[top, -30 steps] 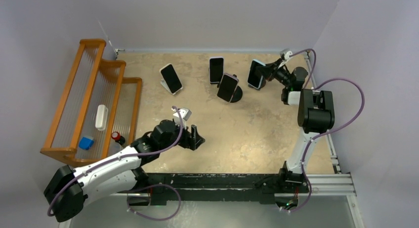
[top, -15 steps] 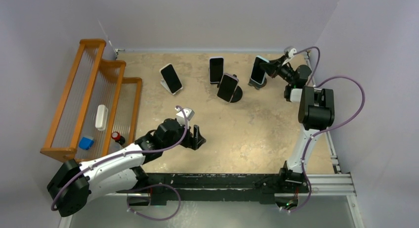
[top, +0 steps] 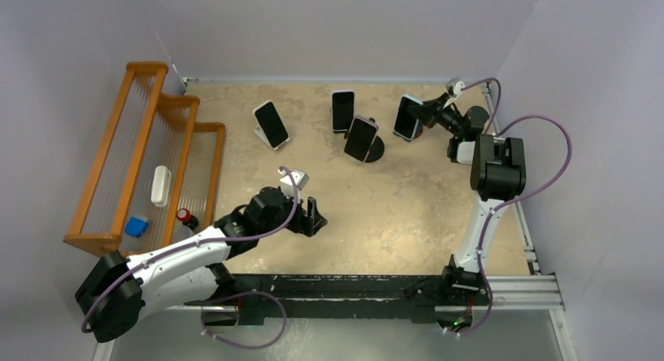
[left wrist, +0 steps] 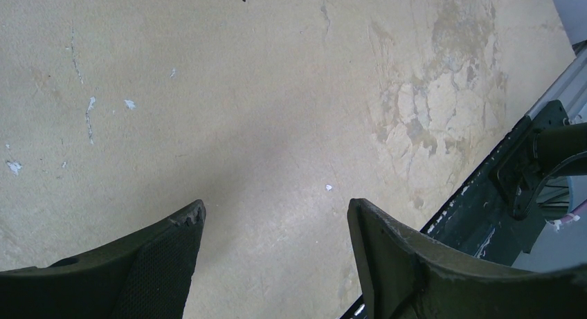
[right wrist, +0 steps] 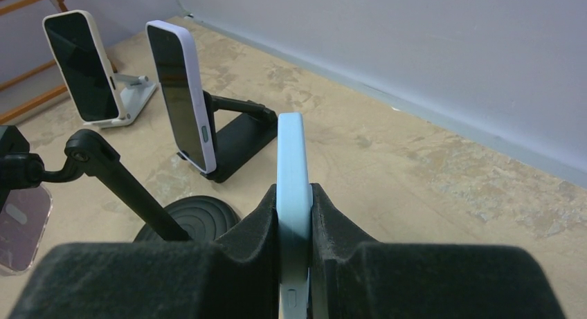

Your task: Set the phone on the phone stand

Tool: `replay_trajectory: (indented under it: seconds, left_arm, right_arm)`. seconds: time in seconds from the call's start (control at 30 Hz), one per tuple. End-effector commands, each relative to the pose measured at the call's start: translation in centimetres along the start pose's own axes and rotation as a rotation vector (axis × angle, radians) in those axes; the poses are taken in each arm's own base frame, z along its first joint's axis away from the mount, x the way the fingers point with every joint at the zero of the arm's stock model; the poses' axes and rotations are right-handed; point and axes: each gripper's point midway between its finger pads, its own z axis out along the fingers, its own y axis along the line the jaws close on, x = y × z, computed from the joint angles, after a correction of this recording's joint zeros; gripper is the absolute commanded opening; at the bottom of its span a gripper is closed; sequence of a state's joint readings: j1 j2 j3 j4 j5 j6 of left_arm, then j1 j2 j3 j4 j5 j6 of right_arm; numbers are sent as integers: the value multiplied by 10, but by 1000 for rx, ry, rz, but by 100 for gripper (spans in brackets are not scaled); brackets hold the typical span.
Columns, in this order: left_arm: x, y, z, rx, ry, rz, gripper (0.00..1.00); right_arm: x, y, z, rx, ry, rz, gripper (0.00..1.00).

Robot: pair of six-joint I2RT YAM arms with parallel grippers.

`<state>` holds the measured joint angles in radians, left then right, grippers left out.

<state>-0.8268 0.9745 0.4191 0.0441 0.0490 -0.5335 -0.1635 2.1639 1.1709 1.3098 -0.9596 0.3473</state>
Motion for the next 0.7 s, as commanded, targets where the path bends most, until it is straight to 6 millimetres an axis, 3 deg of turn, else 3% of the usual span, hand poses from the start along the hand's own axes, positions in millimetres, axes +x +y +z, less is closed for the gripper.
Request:
replay_trajectory:
  seconds: [0.0,0.27,0.57,0.67]
  left_arm:
    - [-22,-13,-2,44,-63,17,73]
    - [-20,-12,-4,47,-63,15,74]
    - [-18,-12,-6,47,-63,12,73]
    - [-18,-12,-6,49,-63,13,73]
  right_arm:
    - [-26,2,-2,8,-74,-118,0]
    - [-22,0,-4,34,-79,-89,1]
    - [-20,-5,-5,72,-94,-47,28]
    - [-24,-7,-5,84,-103,-49,33]
